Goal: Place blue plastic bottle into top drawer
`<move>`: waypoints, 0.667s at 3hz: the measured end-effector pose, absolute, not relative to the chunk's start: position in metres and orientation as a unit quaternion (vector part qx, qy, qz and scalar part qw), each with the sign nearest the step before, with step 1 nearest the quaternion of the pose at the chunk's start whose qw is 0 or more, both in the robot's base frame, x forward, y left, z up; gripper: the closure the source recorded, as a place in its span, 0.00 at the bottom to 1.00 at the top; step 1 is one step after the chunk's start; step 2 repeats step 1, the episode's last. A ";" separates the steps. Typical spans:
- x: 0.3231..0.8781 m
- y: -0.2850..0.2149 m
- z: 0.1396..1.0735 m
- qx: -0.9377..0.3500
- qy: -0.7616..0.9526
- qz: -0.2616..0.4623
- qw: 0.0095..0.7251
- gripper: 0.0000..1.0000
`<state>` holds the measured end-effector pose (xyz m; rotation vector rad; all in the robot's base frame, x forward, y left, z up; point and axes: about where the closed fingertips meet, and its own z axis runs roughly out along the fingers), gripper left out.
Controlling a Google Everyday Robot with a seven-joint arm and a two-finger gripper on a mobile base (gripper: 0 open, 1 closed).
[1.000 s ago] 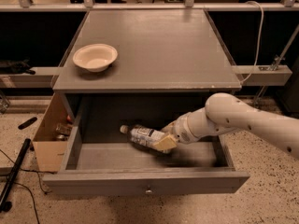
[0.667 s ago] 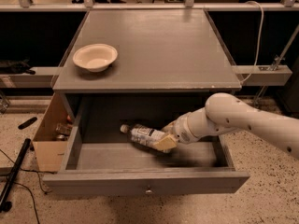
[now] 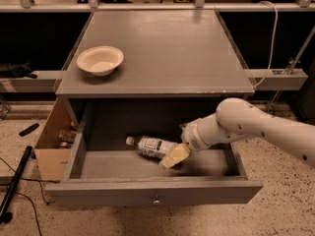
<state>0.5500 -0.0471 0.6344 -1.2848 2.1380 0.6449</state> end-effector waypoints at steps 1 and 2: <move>0.550 -0.047 0.634 -0.479 0.797 0.240 0.279 0.00; 0.550 -0.047 0.634 -0.479 0.797 0.240 0.279 0.00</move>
Offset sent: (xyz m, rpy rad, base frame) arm 0.0000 0.0000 0.0000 0.0000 0.0000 0.0000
